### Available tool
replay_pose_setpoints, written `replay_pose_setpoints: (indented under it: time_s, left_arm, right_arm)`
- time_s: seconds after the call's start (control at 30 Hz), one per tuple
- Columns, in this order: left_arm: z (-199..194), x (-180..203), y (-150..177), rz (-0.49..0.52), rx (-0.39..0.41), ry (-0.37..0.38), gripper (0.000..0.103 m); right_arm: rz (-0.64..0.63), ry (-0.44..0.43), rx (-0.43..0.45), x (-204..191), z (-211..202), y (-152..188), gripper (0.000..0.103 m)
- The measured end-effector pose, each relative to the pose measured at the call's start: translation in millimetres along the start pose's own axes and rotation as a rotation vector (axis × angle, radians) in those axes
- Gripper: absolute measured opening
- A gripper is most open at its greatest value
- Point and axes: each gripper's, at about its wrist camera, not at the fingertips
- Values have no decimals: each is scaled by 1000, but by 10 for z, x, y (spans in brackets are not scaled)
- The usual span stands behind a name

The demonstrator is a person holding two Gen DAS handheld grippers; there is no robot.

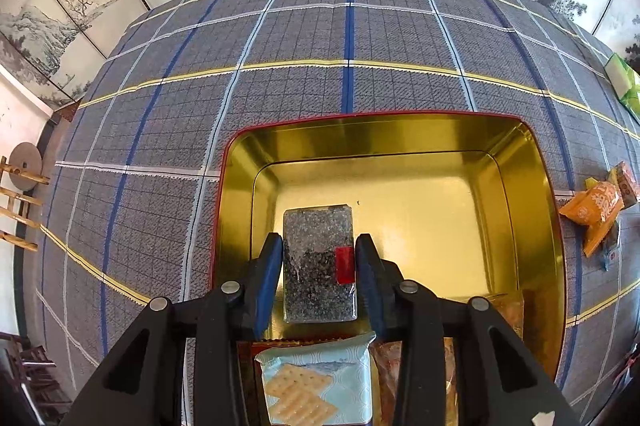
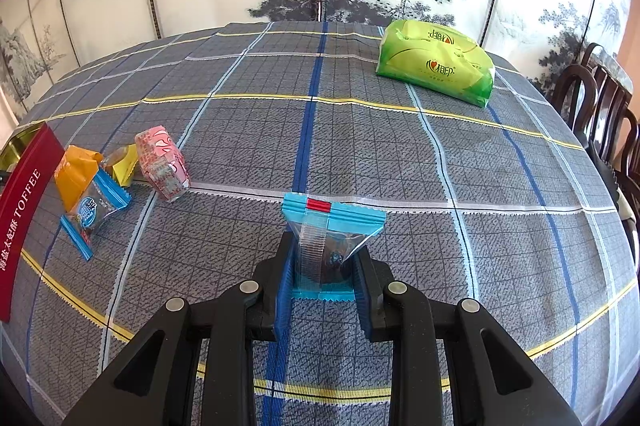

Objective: Organize snacks
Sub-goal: 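Carry the sesame block into the tin and open the left tool, then lower the blue-striped candy into the tin and open the right tool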

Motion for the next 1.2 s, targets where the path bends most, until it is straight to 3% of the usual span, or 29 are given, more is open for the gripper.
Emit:
replay_pose_setpoints:
  time_s: [0.27,0.57,0.63,0.7,0.83,0.9,1.07,1.2]
  left_arm:
    - [-279,39,90,12,70,-13,41]
    - [-590,88,380,-26,87,70,46]
    - [-674,109,453,-22,104,84,49]
    - [-739,119,510,-20,118,79,59]
    - [-820,88,622,-32,129,92,64]
    - [-829,46,665,-48,125,77,69]
    - [-867,-132,786,-86,133,60,71]
    - [-947,-265,900,-115,175,-17,72]
  right_arm:
    - [4,-3,0,19,-12,-2,29]
    - [10,1,-24,51,7,-32,29]
    - [8,5,-27,52,8,-33,29]
    - [12,8,-31,51,13,-44,29]
    - [26,20,-37,34,14,-50,29]
    - [30,28,-41,26,14,-56,28]
    - [44,47,-55,-1,21,-78,27]
    - [58,53,-66,-52,-3,-98,26]
Point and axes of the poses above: each gripper's, at about its wrist camera, not at the fingertips, and z roughly the way its jaws point, x to its right, y to its underside, and after that the axes turned 4 degrees about -y, right-handed
